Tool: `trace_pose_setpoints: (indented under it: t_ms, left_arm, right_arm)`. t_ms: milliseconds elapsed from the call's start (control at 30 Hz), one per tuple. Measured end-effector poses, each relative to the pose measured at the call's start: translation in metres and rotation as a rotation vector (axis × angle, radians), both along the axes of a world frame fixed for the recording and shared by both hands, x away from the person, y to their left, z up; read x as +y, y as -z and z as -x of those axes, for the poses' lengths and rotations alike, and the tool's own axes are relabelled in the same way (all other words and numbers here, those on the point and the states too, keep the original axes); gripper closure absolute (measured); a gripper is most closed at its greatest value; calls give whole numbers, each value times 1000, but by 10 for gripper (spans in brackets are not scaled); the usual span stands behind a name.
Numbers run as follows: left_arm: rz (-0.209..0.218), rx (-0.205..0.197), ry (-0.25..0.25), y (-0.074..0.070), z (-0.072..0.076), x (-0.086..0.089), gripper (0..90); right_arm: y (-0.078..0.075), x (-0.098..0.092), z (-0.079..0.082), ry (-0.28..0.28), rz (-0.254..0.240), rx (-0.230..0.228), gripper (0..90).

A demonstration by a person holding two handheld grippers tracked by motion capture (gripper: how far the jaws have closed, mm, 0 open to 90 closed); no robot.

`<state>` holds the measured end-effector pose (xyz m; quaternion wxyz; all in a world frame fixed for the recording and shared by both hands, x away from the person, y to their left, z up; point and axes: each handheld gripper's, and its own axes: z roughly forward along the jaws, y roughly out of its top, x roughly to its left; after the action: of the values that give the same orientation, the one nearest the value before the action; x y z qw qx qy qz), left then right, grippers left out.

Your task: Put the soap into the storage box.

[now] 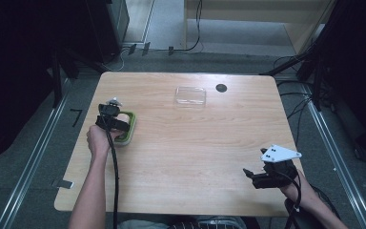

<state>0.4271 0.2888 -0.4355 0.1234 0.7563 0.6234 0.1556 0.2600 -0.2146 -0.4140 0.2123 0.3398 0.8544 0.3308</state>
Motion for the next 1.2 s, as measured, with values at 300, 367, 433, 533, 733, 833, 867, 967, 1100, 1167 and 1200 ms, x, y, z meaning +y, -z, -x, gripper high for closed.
trace_pose_setpoints:
  t_ms: [300, 367, 433, 533, 733, 833, 867, 967, 1100, 1167, 1200]
  left_arm:
    - [-5, 18, -7, 0, -1, 0, 335]
    - [-12, 20, -7, 0, -1, -1, 334]
    - [-13, 22, -7, 0, -1, -1, 334]
    - [-13, 24, -11, -1, -2, -1, 328]
    - [-10, -9, -22, -13, 0, -1, 300]
    - [-12, -9, -21, -19, 1, -2, 241]
    - [-14, -4, -16, -21, 1, -3, 241]
    - [-24, 8, -1, -26, 3, -6, 188]
    - [-44, 33, 36, -32, 6, -13, 137]
    - [-45, 40, 40, -33, 7, -14, 131]
    - [-47, 47, 47, -34, 7, -15, 122]
  right_arm:
    - [0, 0, 0, 2, -2, 3, 134]
    - [0, -1, 0, 0, -2, 0, 134]
    - [0, -1, 0, 4, -4, 1, 134]
    - [0, -2, 0, 6, -3, 1, 134]
    - [1, -2, 1, 6, -1, 2, 134]
    - [1, -2, 1, 8, -3, 2, 134]
    - [1, -2, 1, 8, -3, 2, 134]
    - [0, -3, 2, 14, -4, 5, 134]
    - [1, -3, 2, 12, 0, 4, 134]
    - [0, -3, 2, 13, -2, 3, 134]
    - [0, -3, 2, 12, -2, 3, 134]
